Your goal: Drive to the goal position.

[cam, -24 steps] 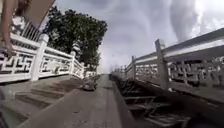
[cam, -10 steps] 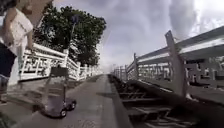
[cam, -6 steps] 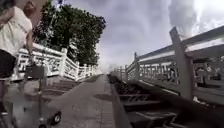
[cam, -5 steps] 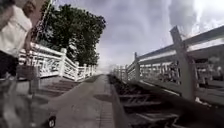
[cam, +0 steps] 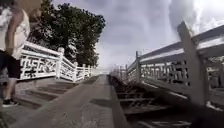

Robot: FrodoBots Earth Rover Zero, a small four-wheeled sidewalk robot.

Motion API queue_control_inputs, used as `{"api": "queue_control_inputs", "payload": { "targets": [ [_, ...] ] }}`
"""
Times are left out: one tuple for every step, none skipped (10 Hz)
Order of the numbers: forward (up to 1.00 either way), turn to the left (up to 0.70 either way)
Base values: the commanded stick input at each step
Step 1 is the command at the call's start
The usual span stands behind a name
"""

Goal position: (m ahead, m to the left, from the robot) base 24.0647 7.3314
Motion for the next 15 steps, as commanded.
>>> {"api": "queue_control_inputs", "payload": {
  "targets": [
    [0.45, 0.00],
    [0.45, 0.00],
    [0.45, 0.00],
    [0.45, 0.00],
    [0.45, 0.00],
    [0.45, 0.00],
    [0.45, 0.00],
    [0.45, 0.00],
    [0.45, 0.00],
    [0.45, 0.00],
    [0.45, 0.00],
    [0.45, 0.00],
    [0.45, 0.00],
    [0.45, 0.00],
    [0.45, 0.00]
  ]
}}
